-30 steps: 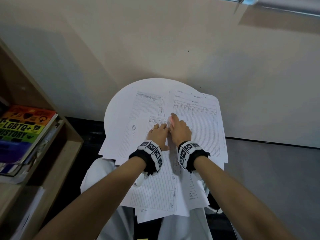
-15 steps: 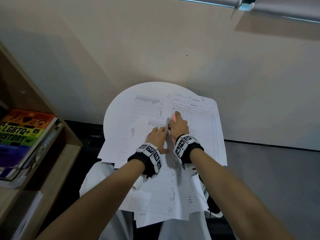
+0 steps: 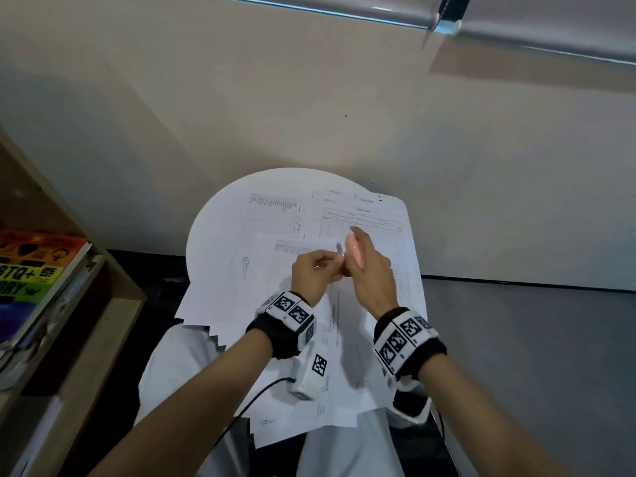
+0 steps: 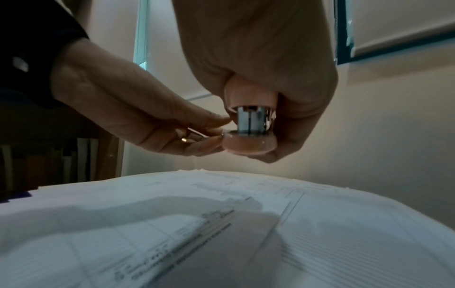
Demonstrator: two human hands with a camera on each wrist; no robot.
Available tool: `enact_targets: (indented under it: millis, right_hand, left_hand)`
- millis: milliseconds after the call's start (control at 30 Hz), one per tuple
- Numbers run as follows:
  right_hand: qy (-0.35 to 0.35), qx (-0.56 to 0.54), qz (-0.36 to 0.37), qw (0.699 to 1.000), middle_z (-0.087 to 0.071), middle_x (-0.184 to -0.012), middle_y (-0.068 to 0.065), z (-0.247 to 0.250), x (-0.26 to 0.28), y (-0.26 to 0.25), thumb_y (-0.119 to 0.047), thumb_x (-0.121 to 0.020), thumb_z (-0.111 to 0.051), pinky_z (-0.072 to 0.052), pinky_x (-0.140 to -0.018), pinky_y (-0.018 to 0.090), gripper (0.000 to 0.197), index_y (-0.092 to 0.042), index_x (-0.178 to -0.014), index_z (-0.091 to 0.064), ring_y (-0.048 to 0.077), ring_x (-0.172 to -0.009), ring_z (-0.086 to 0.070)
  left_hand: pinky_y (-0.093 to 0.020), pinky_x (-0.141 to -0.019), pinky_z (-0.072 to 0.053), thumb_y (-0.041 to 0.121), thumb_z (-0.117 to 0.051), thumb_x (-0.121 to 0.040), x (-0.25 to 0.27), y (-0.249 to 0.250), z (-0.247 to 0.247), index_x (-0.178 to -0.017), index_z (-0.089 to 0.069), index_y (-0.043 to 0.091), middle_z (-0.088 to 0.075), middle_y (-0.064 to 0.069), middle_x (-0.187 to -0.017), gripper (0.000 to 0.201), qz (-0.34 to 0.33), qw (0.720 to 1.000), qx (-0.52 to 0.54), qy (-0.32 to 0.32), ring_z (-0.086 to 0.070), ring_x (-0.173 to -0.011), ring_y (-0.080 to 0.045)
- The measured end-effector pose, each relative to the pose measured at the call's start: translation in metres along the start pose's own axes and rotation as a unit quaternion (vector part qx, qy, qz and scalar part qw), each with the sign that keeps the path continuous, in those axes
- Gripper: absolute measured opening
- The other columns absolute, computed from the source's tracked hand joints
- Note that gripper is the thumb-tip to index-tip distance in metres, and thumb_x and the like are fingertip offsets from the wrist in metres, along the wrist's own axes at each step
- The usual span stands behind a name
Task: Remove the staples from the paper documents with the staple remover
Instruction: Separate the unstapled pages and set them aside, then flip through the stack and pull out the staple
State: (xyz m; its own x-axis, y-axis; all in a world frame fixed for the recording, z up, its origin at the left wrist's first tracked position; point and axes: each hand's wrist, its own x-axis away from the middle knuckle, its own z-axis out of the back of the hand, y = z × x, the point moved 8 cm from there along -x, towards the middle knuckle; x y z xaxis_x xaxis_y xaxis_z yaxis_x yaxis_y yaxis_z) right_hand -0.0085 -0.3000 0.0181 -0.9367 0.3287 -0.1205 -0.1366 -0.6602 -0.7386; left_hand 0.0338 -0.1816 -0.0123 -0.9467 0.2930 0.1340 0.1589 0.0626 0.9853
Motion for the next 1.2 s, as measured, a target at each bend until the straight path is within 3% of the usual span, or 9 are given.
enact_targets:
  millis: [167, 300, 467, 600, 800, 933, 1000, 1067, 1200]
  right_hand:
    - [0.024, 0.011, -0.004, 1.0, -0.067, -0.094, -0.002, 0.036, 0.038, 0.017, -0.049, -0.098, -0.035, -0.053, -0.076, 0.038, 0.039, -0.041, -0.136, -0.036, 0.017, -0.087, -0.064]
    - [0.046, 0.04, -0.014, 0.998, -0.064, -0.087, -0.004, 0.075, 0.082, 0.031, -0.041, -0.098, -0.041, -0.052, -0.075, 0.04, 0.037, -0.04, -0.135, -0.039, 0.016, -0.079, -0.061]
    - [0.098, 0.004, -0.079, 0.992, -0.064, -0.093, -0.005, 0.144, 0.168, 0.075, -0.035, -0.099, -0.047, -0.045, -0.063, 0.02, 0.032, -0.038, -0.131, -0.044, 0.009, -0.076, -0.062]
    - [0.171, -0.018, -0.185, 0.967, -0.059, -0.101, -0.006, 0.187, 0.233, 0.145, -0.028, -0.099, -0.048, -0.045, -0.065, 0.022, 0.032, -0.037, -0.129, -0.046, 0.006, -0.073, -0.058]
    - [0.216, -0.071, -0.295, 0.928, -0.055, -0.107, -0.012, 0.191, 0.303, 0.239, -0.033, -0.092, -0.051, -0.048, -0.081, 0.044, 0.032, -0.046, -0.121, -0.045, 0.027, -0.089, -0.058]
    - [0.256, -0.12, -0.348, 0.894, -0.057, -0.114, -0.01, 0.174, 0.338, 0.288, -0.008, -0.095, -0.052, -0.04, -0.088, 0.028, 0.042, -0.037, -0.125, -0.05, 0.018, -0.105, -0.054]
    - [0.285, -0.13, -0.364, 0.877, -0.062, -0.101, -0.023, 0.168, 0.352, 0.303, -0.006, -0.093, -0.054, -0.042, -0.082, 0.014, 0.044, -0.043, -0.117, -0.053, 0.012, -0.097, -0.056]
    - [0.292, -0.136, -0.385, 0.865, -0.06, -0.097, -0.027, 0.165, 0.362, 0.311, -0.01, -0.093, -0.056, -0.04, -0.082, 0.016, 0.04, -0.04, -0.119, -0.055, 0.009, -0.091, -0.056]
    - [0.28, -0.13, -0.403, 0.861, -0.056, -0.109, -0.002, 0.169, 0.369, 0.312, -0.003, -0.093, -0.055, -0.037, -0.078, 0.012, 0.039, -0.02, -0.128, -0.053, 0.009, -0.086, -0.052]
  left_hand:
    - [-0.026, -0.069, -0.06, 0.003, -0.066, -0.085, 0.023, 0.004, -0.035, -0.092, -0.066, -0.011, -0.066, -0.019, -0.077, 0.015, 0.002, 1.0, -0.028, -0.001, -0.067, -0.068, -0.026]
    - [-0.021, -0.061, -0.059, 0.002, -0.062, -0.088, 0.037, 0.008, -0.075, -0.09, -0.066, -0.012, -0.061, -0.011, -0.065, 0.015, 0.007, 0.998, -0.06, -0.022, -0.062, -0.051, -0.008]
    - [-0.015, -0.045, -0.049, -0.008, -0.048, -0.092, 0.061, 0.012, -0.154, -0.087, -0.059, -0.002, -0.052, -0.009, -0.063, 0.013, 0.043, 0.986, -0.104, -0.124, -0.049, -0.039, -0.002]
    - [-0.034, -0.077, -0.058, 0.001, -0.056, -0.09, 0.104, -0.05, -0.224, -0.07, -0.057, 0.005, -0.066, -0.027, -0.094, 0.02, 0.117, 0.944, -0.203, -0.234, -0.061, -0.073, -0.016]
    - [-0.042, -0.077, -0.059, 0.018, -0.06, -0.077, 0.111, -0.199, -0.223, -0.093, -0.07, -0.002, -0.07, -0.021, -0.097, 0.027, 0.239, 0.909, -0.319, -0.122, -0.068, -0.088, -0.036]
    - [-0.041, -0.065, -0.06, 0.01, -0.059, -0.084, 0.096, -0.259, -0.213, -0.084, -0.072, -0.001, -0.069, -0.02, -0.085, 0.016, 0.255, 0.913, -0.314, -0.053, -0.067, -0.068, -0.03]
    - [-0.046, -0.057, -0.059, 0.005, -0.062, -0.081, 0.086, -0.275, -0.211, -0.075, -0.071, -0.004, -0.066, -0.023, -0.074, 0.014, 0.245, 0.921, -0.3, -0.028, -0.062, -0.054, -0.028]
    - [-0.05, -0.059, -0.059, 0.009, -0.068, -0.069, 0.074, -0.293, -0.209, -0.073, -0.074, -0.004, -0.068, -0.025, -0.071, 0.014, 0.234, 0.921, -0.309, -0.029, -0.067, -0.059, -0.034]
    - [-0.04, -0.059, -0.06, -0.004, -0.068, -0.072, 0.064, -0.294, -0.211, -0.054, -0.065, 0.0, -0.058, -0.013, -0.055, 0.019, 0.238, 0.911, -0.336, -0.033, -0.062, -0.055, -0.028]
